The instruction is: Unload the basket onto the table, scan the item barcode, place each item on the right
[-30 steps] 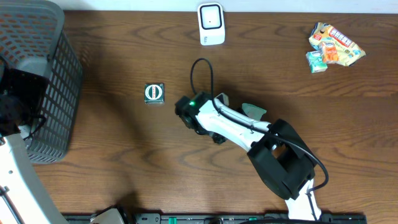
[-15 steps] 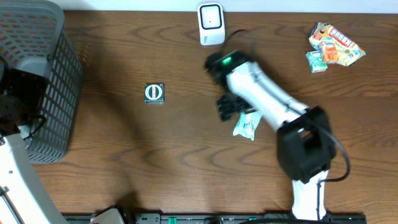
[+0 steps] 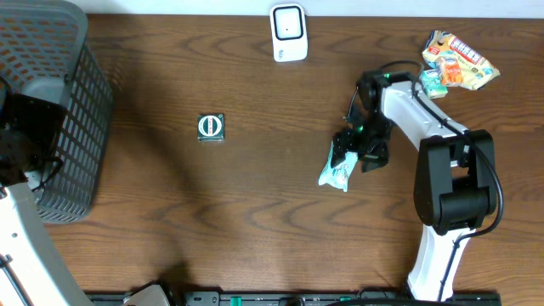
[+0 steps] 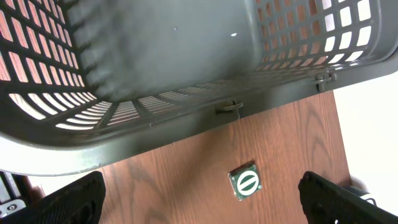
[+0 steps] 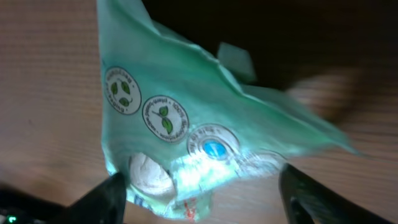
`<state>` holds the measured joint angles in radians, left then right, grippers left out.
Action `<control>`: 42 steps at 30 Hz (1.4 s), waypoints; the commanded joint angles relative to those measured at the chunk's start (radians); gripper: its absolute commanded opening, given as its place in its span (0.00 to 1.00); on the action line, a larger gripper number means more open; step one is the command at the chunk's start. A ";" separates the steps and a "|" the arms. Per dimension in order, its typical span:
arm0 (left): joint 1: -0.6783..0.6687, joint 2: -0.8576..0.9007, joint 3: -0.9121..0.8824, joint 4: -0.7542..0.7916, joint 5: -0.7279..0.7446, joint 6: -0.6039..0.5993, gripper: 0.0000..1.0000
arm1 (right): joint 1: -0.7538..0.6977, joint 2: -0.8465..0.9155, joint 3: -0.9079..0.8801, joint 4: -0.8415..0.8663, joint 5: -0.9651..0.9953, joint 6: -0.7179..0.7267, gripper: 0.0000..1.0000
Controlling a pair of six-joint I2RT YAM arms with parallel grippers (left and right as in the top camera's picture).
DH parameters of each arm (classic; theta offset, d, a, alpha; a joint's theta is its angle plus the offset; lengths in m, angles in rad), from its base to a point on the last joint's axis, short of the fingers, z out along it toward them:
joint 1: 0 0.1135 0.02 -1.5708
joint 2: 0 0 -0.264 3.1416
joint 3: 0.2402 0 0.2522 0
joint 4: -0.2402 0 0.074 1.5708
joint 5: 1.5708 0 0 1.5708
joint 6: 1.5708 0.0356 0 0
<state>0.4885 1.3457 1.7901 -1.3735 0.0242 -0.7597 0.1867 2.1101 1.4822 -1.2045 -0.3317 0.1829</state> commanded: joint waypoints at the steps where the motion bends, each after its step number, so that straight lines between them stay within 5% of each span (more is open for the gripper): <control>1: 0.004 0.000 0.003 -0.003 -0.006 -0.002 0.97 | -0.004 -0.014 -0.044 0.045 -0.084 0.005 0.62; 8: 0.004 0.000 0.003 -0.003 -0.006 -0.001 0.98 | 0.022 -0.014 -0.055 0.127 -0.093 0.067 0.01; 23: 0.004 0.000 0.003 -0.003 -0.006 -0.001 0.98 | 0.098 -0.014 0.351 0.203 -0.088 0.180 0.01; 35: 0.004 0.000 0.003 -0.003 -0.006 -0.001 0.98 | 0.128 0.043 0.430 0.835 -0.041 0.567 0.01; 42: 0.004 0.000 0.003 -0.003 -0.006 -0.002 0.98 | 0.118 0.197 0.462 1.189 -0.007 0.633 0.03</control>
<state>0.4885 1.3457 1.7901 -1.3735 0.0238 -0.7597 0.3134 2.2368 1.9202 -0.0635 -0.3729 0.7570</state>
